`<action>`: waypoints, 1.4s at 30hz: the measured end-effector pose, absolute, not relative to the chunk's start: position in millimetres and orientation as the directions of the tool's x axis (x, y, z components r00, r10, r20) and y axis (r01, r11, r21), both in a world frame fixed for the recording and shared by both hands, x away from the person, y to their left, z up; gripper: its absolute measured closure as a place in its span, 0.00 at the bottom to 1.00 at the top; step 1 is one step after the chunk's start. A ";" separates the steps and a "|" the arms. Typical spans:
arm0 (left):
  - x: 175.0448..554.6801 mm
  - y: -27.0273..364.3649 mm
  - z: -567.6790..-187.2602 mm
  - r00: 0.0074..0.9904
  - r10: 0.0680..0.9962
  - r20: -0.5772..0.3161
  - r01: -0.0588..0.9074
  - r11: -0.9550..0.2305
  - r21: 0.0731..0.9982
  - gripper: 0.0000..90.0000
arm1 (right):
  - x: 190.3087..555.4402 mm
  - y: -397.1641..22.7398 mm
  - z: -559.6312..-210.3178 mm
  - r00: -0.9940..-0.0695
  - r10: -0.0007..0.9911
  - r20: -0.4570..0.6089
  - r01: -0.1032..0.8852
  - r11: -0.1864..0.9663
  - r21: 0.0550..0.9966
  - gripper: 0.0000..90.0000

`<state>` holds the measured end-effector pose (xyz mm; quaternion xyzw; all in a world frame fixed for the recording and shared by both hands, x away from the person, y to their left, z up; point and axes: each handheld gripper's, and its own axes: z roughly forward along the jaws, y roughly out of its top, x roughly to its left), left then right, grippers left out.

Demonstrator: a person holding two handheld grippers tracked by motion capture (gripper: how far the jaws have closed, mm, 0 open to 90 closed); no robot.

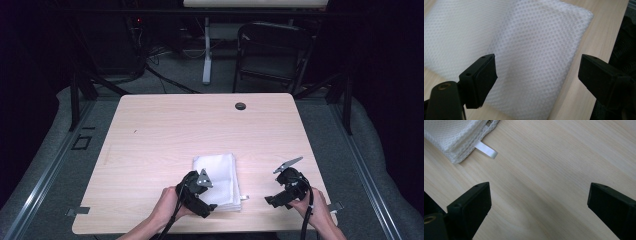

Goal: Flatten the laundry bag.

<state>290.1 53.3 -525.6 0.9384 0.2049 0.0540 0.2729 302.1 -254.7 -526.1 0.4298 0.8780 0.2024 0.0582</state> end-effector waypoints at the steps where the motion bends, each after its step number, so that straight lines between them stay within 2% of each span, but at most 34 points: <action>1: 289.4 49.6 -527.2 0.914 0.406 -0.004 0.347 -0.775 0.528 0.17 | 302.3 -253.1 -527.4 -0.627 0.774 0.083 0.729 0.546 0.412 0.06; 3: 288.0 41.4 -530.7 0.925 0.380 0.011 0.322 -0.798 0.510 0.17 | 301.5 -251.0 -526.1 -0.636 0.768 0.078 0.726 0.560 0.400 0.06; 7: 287.4 30.1 -540.3 0.938 0.331 0.103 0.254 -0.857 0.449 0.20 | 301.2 -247.5 -527.6 -0.643 0.761 0.086 0.722 0.566 0.397 0.07; 9: 289.4 29.8 -550.2 0.941 0.331 0.075 0.271 -0.864 0.424 0.26 | 299.6 -247.0 -527.8 -0.648 0.758 0.076 0.718 0.575 0.392 0.09; 12: 290.9 31.8 -556.2 0.943 0.321 0.090 0.254 -0.867 0.429 0.32 | 298.7 -246.6 -529.7 -0.655 0.751 0.083 0.717 0.583 0.382 0.10; 15: 294.5 35.8 -553.1 0.942 0.329 0.062 0.269 -0.853 0.447 0.39 | 299.9 -246.0 -531.8 -0.658 0.749 0.082 0.716 0.589 0.375 0.10; 16: 295.9 38.0 -552.6 0.943 0.330 0.036 0.278 -0.844 0.459 0.47 | 300.8 -244.7 -533.1 -0.657 0.748 0.094 0.719 0.584 0.378 0.11; 24: 305.6 46.9 -550.1 0.937 0.337 -0.088 0.336 -0.804 0.490 0.55 | 297.0 -237.8 -533.0 -0.683 0.722 0.108 0.702 0.609 0.369 0.16; 36: 311.7 54.9 -546.0 0.930 0.330 -0.161 0.364 -0.777 0.513 0.65 | 294.4 -224.2 -534.1 -0.724 0.681 0.104 0.666 0.652 0.362 0.18; 39: 311.5 54.9 -546.0 0.931 0.329 -0.156 0.361 -0.778 0.514 0.69 | 293.6 -223.7 -534.6 -0.723 0.683 0.106 0.667 0.649 0.365 0.24; 42: 310.2 55.0 -544.5 0.935 0.325 -0.145 0.351 -0.774 0.527 0.78 | 292.2 -223.5 -532.1 -0.727 0.681 0.091 0.660 0.655 0.368 0.32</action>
